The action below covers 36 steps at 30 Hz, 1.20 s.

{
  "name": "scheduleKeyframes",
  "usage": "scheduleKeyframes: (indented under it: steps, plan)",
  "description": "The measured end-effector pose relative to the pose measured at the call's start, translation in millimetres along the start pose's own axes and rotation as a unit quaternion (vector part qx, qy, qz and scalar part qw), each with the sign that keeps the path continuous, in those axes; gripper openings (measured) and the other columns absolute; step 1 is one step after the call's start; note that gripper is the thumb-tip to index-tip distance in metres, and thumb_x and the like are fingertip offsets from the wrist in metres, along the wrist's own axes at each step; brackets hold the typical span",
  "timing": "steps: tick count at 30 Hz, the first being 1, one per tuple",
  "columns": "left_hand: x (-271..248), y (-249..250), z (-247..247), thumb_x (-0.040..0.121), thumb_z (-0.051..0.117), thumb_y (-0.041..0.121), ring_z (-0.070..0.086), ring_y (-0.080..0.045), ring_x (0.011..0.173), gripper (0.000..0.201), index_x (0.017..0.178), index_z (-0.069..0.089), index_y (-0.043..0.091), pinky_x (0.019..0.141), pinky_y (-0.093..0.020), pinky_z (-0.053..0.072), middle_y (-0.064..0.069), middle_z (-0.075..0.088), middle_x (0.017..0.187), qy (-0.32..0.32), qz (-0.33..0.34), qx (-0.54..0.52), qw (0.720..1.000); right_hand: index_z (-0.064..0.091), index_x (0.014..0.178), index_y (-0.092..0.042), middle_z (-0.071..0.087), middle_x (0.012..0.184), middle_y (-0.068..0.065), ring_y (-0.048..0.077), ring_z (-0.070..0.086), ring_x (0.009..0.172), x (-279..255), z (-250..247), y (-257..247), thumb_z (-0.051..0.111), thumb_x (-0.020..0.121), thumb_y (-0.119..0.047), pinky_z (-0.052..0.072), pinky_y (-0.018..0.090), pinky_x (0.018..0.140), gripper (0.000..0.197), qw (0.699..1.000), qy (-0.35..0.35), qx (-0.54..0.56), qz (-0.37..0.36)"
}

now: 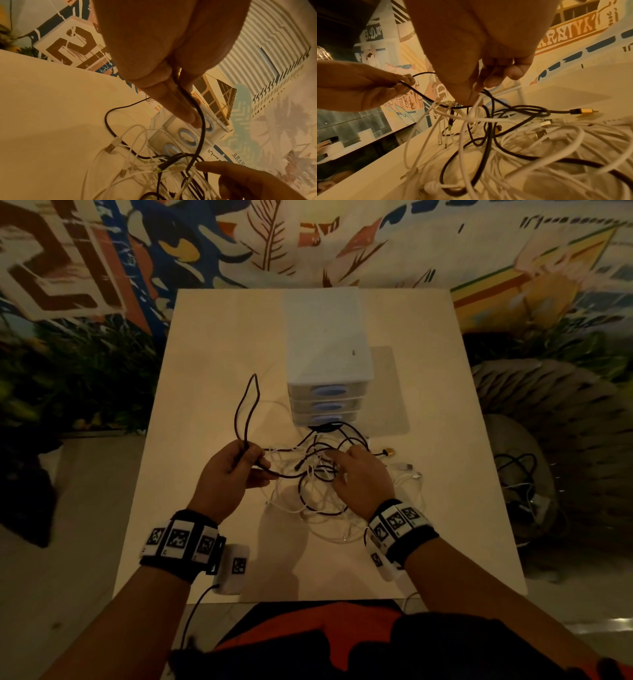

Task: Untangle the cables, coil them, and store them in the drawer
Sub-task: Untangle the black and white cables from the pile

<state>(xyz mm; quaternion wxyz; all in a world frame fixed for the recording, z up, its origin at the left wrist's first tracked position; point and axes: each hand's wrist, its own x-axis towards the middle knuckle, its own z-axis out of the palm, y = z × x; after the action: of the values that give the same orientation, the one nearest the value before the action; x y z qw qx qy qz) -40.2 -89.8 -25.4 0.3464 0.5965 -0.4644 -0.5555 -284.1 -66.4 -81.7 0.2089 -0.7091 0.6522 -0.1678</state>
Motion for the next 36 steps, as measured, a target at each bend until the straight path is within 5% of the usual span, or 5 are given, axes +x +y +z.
scheduleKeyframes:
  steps: [16, 24, 29, 32, 36]
  plan:
    - [5, -6, -10, 0.103, 0.055, 0.030, 0.074, -0.013, 0.069, 0.019, 0.098, 0.069, 0.018, 0.071, -0.032, 0.060, 0.000, 0.075, 0.081, 0.048, 0.000, 0.150, 0.988, 0.073, 0.091, -0.030, 0.068, 0.093, -0.004, 0.026, 0.060, 0.097, 12, -32, -8, 0.065, 0.087, -0.050, 0.041, 0.043, 0.085, 0.021, 0.997, -0.024, -0.070, 0.038]
    - [-7, 12, -15, 0.088, 0.054, 0.068, 0.047, -0.011, 0.047, 0.057, 0.055, 0.049, 0.022, 0.049, -0.024, 0.035, 0.006, 0.047, 0.048, 0.068, 0.056, 0.556, 0.827, 0.070, 0.081, -0.020, 0.062, 0.086, 0.008, 0.033, 0.059, 0.089, 14, -51, -17, 0.055, 0.096, -0.039, 0.049, 0.041, 0.073, 0.028, 0.997, -0.046, -0.055, 0.005]
    - [-15, 49, 31, 0.092, 0.066, 0.032, 0.055, -0.006, 0.072, 0.014, 0.104, 0.063, 0.029, 0.062, -0.022, 0.046, 0.012, 0.061, 0.089, 0.006, 0.308, 0.419, 0.854, 0.069, 0.095, -0.024, 0.069, 0.088, 0.001, 0.023, 0.064, 0.084, 11, -48, -26, 0.053, 0.097, -0.033, 0.043, 0.031, 0.069, 0.018, 0.996, -0.068, 0.030, -0.052]
    - [-1, 43, 55, 0.095, 0.061, 0.026, 0.058, -0.011, 0.105, 0.044, 0.137, 0.053, 0.029, 0.088, -0.024, 0.048, 0.007, 0.061, 0.124, -0.125, 0.281, 0.398, 0.864, 0.072, 0.111, -0.021, 0.074, 0.096, 0.004, 0.023, 0.065, 0.087, 8, -48, -27, 0.056, 0.095, -0.022, 0.040, 0.027, 0.071, 0.022, 0.992, -0.064, 0.081, -0.074]
    - [12, 23, 57, 0.093, 0.062, 0.034, 0.060, -0.020, 0.099, 0.032, 0.125, 0.061, 0.028, 0.080, -0.035, 0.051, 0.003, 0.065, 0.113, -0.129, 0.252, 0.457, 0.843, 0.073, 0.117, -0.024, 0.076, 0.097, 0.001, 0.018, 0.068, 0.085, 4, -56, -19, 0.056, 0.100, -0.026, 0.042, 0.025, 0.069, 0.024, 0.989, -0.049, 0.120, -0.070]
